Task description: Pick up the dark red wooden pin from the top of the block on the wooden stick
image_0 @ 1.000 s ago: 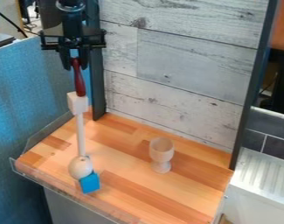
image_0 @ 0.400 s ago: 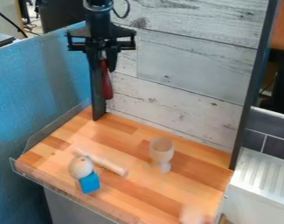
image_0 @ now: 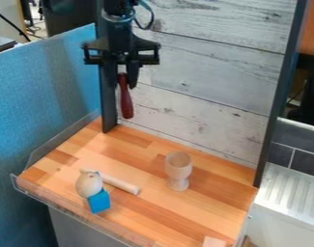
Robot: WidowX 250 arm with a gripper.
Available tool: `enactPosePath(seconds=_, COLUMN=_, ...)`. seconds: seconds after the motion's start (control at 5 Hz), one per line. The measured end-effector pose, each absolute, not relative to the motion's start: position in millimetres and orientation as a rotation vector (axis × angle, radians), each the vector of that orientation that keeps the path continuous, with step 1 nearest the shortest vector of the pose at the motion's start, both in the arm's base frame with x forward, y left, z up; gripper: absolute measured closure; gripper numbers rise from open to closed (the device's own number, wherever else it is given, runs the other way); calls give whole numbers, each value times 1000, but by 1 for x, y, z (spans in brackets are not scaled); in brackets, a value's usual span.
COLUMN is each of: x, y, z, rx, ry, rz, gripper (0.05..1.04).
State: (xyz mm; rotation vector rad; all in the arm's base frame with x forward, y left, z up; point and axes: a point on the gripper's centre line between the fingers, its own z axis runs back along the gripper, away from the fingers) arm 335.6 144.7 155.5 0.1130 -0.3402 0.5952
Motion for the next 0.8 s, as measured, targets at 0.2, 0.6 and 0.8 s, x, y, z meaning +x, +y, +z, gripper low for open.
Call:
enactPosePath(seconds=0.2, x=338, y=142, z=132, rx=111, ry=-324, rz=561, gripper=772)
enactPosePath(seconds=0.6, x=340, y=138, z=77, rx=91, ry=-374, rz=621, gripper=772)
enactPosePath(seconds=0.8, x=336, y=127, z=47, rx=103, ry=-388, rz=620, gripper=772)
